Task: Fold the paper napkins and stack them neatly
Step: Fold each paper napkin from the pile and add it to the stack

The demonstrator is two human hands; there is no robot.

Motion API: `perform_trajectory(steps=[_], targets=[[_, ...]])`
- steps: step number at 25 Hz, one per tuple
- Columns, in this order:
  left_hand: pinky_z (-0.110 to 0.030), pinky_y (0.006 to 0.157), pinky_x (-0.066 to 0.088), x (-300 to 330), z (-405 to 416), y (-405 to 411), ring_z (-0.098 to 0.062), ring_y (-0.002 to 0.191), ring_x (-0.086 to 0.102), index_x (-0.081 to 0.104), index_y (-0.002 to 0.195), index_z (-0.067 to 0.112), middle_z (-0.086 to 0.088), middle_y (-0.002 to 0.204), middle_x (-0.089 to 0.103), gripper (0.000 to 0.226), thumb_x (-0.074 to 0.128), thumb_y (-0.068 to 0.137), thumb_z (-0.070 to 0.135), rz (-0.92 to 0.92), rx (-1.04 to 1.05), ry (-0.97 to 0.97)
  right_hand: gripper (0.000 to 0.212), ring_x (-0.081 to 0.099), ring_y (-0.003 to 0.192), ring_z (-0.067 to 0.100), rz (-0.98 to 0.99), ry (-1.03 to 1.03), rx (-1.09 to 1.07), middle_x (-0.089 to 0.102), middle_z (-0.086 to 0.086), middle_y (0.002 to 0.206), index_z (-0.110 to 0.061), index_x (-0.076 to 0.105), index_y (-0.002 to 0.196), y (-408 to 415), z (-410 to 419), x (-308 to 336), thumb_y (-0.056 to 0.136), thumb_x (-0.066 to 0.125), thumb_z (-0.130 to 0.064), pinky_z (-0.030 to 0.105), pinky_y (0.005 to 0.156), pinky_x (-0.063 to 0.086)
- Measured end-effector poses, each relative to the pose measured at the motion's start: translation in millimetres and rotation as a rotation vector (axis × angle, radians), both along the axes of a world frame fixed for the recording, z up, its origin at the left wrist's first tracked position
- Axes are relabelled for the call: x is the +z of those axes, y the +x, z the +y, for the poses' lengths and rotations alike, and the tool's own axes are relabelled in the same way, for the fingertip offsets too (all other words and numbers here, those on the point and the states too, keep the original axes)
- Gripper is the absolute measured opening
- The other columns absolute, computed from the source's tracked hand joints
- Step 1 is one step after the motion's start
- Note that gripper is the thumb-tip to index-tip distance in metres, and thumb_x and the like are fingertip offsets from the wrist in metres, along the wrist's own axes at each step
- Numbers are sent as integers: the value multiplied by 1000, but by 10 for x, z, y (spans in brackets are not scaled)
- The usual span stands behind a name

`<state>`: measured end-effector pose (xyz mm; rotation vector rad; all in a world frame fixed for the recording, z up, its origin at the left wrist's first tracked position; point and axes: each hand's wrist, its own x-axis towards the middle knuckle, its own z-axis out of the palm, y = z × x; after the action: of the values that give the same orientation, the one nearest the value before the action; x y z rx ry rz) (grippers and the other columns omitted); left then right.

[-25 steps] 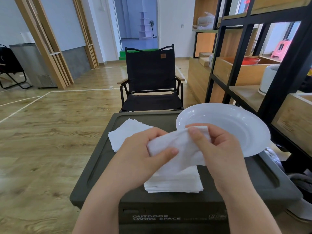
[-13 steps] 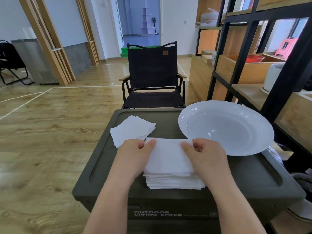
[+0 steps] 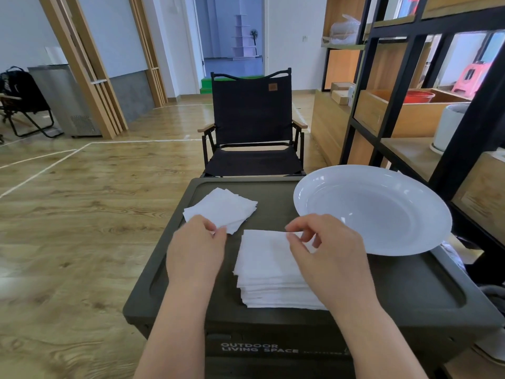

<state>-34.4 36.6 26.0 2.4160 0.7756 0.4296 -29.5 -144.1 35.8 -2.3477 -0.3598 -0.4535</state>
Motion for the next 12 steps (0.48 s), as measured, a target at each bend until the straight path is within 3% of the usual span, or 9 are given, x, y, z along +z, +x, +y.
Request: perform_trajectory(steps=[2,4,7,9,12], targets=[[-27,79,33,-129,184,98,-25,114,48,52,124,19,-5,126,54,36,58,88,20,26,-14,107,8,51,77,2,123,-88,82,52,-15,86,-32,61,96,8,6,-56,88,59,-30,6,65,35],[-29,86,32,-253,301,176,-29,124,41,50,131,21,-4,135,48,43,55,89,21,74,-28,115,15,53,80,3,234,-95,116,53,-13,92,-31,63,102,30,-4,-118,89,55,-30,8,68,37],[-29,71,35,-322,328,207,-28,104,50,67,110,18,-3,114,62,24,52,92,21,-17,35,157,16,53,80,2,262,-76,117,54,-14,92,-34,63,103,60,-14,-152,89,55,-33,6,67,34],[-28,63,33,-290,317,168,-24,88,51,71,97,15,-4,98,66,24,48,93,19,-119,67,164,14,53,79,1,230,-47,103,55,-15,89,-35,63,100,64,-22,-157,88,57,-33,5,65,34],[-27,68,36,-125,260,46,-15,83,51,71,99,14,-1,96,68,22,51,95,22,-287,28,95,12,52,75,0,142,52,43,57,-16,83,-34,63,97,56,-41,-98,86,61,-31,5,65,34]])
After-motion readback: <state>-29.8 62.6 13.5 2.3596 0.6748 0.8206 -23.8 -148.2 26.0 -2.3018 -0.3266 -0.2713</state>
